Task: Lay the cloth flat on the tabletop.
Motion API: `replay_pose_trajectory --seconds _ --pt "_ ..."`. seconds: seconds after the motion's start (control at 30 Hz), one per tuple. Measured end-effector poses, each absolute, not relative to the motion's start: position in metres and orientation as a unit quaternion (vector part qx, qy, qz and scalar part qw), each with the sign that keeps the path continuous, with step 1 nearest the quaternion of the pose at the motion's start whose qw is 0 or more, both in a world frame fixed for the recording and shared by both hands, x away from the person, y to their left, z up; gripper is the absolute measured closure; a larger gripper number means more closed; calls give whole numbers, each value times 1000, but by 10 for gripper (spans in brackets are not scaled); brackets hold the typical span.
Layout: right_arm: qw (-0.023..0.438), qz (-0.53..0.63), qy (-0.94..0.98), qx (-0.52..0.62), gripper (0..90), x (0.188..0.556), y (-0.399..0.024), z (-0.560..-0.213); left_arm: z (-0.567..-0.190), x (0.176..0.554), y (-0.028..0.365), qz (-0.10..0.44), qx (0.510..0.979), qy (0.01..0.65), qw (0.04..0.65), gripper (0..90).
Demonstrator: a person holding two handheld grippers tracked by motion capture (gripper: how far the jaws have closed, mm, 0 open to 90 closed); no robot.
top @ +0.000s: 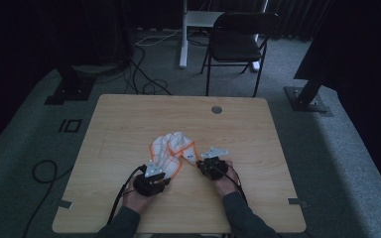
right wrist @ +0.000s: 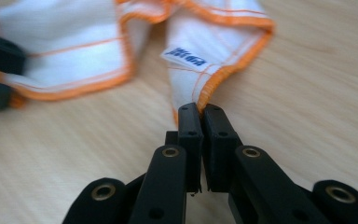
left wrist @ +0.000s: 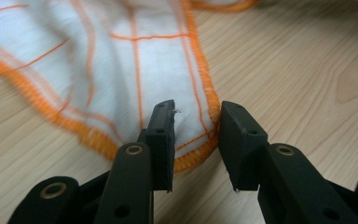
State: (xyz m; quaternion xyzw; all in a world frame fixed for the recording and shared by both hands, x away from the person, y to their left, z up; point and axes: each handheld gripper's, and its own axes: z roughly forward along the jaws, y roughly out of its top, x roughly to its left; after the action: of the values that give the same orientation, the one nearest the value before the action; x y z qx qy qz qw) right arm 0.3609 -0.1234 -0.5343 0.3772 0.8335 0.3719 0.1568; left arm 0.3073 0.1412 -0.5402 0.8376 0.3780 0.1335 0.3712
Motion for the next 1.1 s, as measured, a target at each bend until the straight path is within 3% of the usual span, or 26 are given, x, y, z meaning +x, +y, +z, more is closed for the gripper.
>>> replay_pose_trajectory --seconds 0.5,1.1 --pt "226 335 804 436 871 386 -188 -525 -538 308 174 151 833 397 355 679" --pt "258 312 779 479 873 405 -230 -517 -537 309 189 165 833 406 339 684"
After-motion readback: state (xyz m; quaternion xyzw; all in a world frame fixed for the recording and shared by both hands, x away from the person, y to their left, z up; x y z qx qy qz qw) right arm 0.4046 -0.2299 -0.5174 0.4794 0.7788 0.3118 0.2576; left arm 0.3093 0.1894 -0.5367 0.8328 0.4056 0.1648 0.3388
